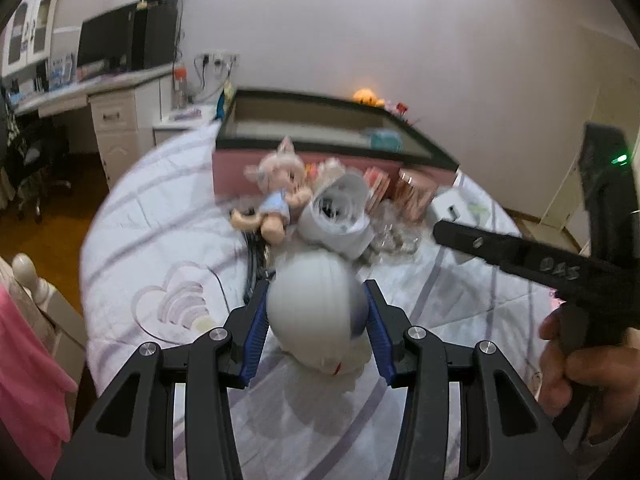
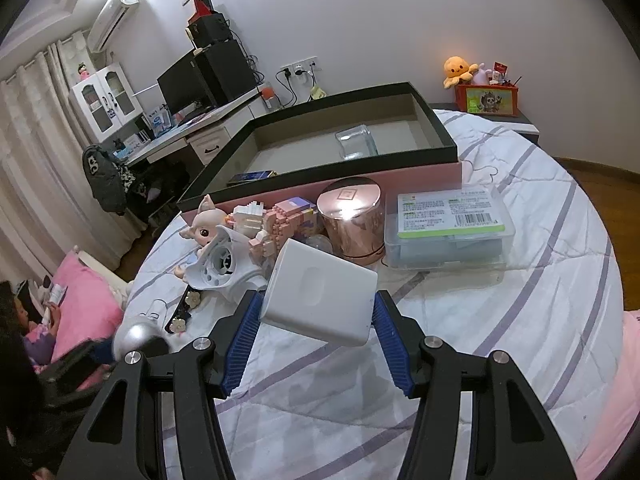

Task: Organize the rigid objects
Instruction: 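Grasp the white robot toy with the left tool while the right tool grasps the white charger, then lower both items into the pink box tray and open both tools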

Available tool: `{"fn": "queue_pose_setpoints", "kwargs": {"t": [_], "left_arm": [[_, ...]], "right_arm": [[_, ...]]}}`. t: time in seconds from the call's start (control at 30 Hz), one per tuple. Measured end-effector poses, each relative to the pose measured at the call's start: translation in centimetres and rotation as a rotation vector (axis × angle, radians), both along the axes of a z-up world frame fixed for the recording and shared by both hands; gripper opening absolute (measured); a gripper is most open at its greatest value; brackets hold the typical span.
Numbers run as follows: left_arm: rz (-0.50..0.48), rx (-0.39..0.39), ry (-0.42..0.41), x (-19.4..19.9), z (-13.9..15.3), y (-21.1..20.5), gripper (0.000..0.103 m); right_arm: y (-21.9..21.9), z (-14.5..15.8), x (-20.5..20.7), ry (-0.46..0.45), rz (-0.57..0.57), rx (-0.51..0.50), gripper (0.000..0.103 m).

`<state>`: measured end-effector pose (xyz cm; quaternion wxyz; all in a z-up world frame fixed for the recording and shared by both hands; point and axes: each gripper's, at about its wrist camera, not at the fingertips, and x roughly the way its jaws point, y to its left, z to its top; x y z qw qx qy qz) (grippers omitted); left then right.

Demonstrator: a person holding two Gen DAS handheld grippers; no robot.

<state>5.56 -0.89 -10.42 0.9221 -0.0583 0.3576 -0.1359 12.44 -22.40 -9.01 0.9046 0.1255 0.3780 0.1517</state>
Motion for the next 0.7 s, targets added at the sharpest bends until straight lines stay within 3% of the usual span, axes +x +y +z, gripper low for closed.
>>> {"fn": "queue_pose_setpoints", "kwargs": {"t": [0.4,0.7], "left_arm": [[-0.003,-0.011,-0.068,-1.0,2.2,0.0,0.045],[0.023,0.016,-0.153,0.4,6.9,1.2,0.045]], "right_arm": [[-0.6,0.4,-0.5,-0.008,-0.009,0.007,0.058],[0.1,4.3,0.3,-0.076,0.038,-0.016,0.058]]}}
